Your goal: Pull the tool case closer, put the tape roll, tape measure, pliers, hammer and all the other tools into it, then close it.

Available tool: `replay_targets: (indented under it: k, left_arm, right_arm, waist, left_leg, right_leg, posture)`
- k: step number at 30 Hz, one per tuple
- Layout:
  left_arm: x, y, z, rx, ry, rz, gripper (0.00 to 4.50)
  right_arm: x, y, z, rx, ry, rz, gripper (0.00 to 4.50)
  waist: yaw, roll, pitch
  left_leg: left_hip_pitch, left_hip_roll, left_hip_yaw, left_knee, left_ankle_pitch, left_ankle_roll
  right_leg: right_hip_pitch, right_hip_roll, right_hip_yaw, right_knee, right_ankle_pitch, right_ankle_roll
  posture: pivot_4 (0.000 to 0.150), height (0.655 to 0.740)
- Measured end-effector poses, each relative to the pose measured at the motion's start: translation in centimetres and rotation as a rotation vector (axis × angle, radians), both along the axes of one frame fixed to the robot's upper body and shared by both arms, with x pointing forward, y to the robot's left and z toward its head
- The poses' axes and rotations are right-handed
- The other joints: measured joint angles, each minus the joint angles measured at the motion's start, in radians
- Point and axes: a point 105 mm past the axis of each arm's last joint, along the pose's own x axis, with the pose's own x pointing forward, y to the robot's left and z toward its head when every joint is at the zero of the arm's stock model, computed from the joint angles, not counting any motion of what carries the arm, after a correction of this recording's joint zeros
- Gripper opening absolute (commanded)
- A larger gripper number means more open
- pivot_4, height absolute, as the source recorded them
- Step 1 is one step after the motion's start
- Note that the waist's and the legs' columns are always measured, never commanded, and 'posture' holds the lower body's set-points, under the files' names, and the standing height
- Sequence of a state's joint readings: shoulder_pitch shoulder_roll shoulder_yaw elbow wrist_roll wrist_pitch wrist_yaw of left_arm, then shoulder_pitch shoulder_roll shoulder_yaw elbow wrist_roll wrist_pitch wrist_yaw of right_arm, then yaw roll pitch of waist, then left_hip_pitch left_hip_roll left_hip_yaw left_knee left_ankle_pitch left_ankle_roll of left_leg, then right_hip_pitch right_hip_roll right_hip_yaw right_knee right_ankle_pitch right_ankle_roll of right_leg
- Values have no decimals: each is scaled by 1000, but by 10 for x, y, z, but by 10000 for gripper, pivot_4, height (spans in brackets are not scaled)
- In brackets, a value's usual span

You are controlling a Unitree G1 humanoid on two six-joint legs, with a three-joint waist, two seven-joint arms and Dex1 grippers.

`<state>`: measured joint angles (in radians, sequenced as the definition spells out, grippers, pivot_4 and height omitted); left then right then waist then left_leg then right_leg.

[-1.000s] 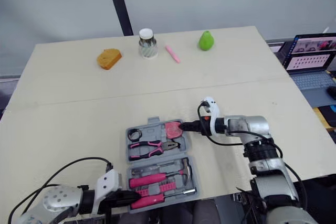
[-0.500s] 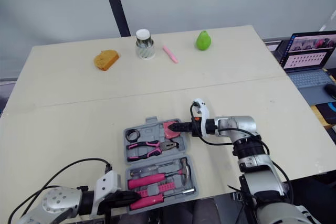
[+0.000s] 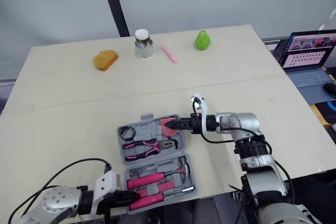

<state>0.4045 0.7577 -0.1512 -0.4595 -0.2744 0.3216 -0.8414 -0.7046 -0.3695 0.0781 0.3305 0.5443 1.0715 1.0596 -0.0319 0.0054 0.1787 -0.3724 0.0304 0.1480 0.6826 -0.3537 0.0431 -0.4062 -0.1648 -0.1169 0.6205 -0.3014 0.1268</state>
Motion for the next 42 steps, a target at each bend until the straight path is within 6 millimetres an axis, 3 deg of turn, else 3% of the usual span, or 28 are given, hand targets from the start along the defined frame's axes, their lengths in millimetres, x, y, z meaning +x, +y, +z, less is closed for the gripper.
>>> replay_targets:
  k: [7,11,15,21,28,33,37,40,42]
  left_arm:
    - [6,4,5,-72,41,100,0]
    - [27,30,29,-141,38,277,0]
    - [39,51,57,-171,-6,346,0]
    - [49,82,75,-137,-41,413,0]
    - [57,93,83,-118,-71,431,0]
    - [62,95,86,-114,-86,433,0]
    - [65,98,85,-97,-95,447,0]
    - [65,102,83,-77,-106,467,0]
    - [65,106,83,-62,-120,482,5732]
  right_arm:
    - [-14,-2,19,23,-70,74,44295]
    - [-28,-4,29,25,-105,132,44295]
    - [-43,-4,38,22,-135,198,44295]
    - [-68,-7,45,26,-140,301,44295]
    - [-94,-17,43,7,-104,368,44295]
    - [-109,-30,31,-31,-46,364,44295]
    - [-108,-41,25,-38,-53,303,44295]
    - [-92,-57,28,-56,-175,168,44295]
    - [-83,-70,27,-102,-251,102,45000]
  waist:
    - [1,0,0]
    - [1,0,0]
    - [1,-1,0]
    - [4,-1,1]
    - [5,-4,1]
    - [6,-4,1]
    - [6,-5,1]
    - [6,-5,1]
    - [7,-5,1]
  left_leg:
    - [-2,1,0,0,0,0]
    - [-4,1,-1,0,0,0]
    - [-4,0,0,0,0,1]
    - [-4,-1,0,0,-2,1]
    - [-4,-1,0,0,-2,1]
    - [-4,-1,0,0,-3,1]
    - [-4,-1,0,0,-3,1]
    - [-4,-1,1,0,-3,1]
    - [-4,-1,2,0,-3,1]
  right_leg:
    - [-3,-1,0,0,0,0]
    - [-3,-1,-1,1,0,0]
    - [-3,1,-2,0,0,0]
    - [-3,2,-4,-1,0,0]
    - [-3,2,-4,-1,0,0]
    - [-3,2,-4,-1,0,0]
    - [-3,2,-5,-2,0,0]
    - [-3,2,-5,-2,0,0]
    - [-3,2,-5,-2,0,0]
  posture:
    - [1500,7400]
    - [1500,7400]
    - [1500,7400]
    - [1500,7400]
    - [1500,7400]
    - [1500,7400]
    - [1500,7400]
    - [1500,7400]
    - [1500,7400]
